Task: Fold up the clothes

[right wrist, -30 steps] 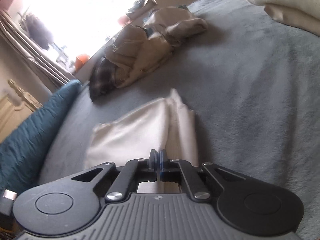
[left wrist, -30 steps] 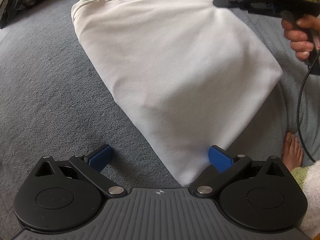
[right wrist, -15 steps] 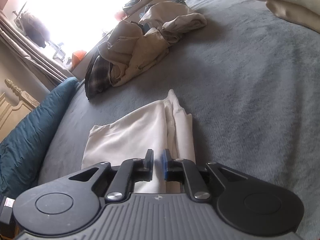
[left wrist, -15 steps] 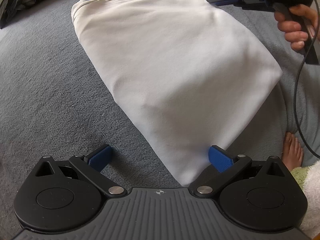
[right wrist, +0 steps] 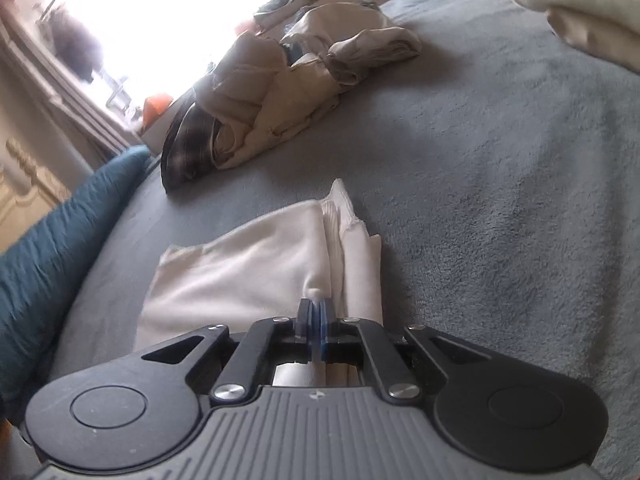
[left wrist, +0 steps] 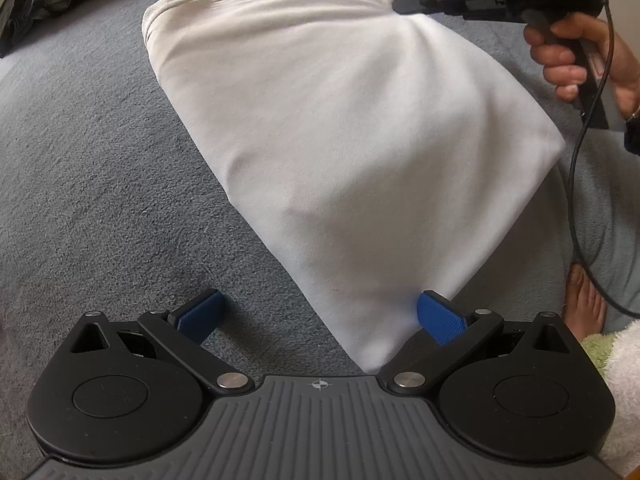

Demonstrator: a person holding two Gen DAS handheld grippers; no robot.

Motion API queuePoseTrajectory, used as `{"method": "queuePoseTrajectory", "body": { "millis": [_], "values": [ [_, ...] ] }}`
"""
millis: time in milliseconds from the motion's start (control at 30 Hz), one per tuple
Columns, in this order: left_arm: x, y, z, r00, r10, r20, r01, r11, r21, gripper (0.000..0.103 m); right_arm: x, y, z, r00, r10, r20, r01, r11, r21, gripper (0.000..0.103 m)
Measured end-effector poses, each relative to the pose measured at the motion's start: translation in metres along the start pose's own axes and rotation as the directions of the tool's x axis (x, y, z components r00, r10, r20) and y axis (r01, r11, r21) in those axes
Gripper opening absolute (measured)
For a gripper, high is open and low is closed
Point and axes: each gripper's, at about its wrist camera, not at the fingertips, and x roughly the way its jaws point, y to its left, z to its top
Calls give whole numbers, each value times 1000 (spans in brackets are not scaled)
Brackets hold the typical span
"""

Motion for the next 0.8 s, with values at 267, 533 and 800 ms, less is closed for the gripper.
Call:
{"method": "queuePoseTrajectory", "body": {
  "millis": [267, 533, 800],
  "values": [
    [9, 11, 4, 1000, -2, -1, 2, 1000, 1, 103, 11, 4, 23, 1000, -10, -17, 10, 1000, -3, 15],
    [7, 16, 4, 1000, -5, 0, 5, 1000, -1, 103, 20, 7, 24, 999, -21, 28, 23, 998, -54, 2],
    [9, 27, 6, 1000, -7, -2, 7, 1000, -3, 103, 24, -4, 30, 1000, -3, 21, 2, 1000, 8, 4]
  ]
}}
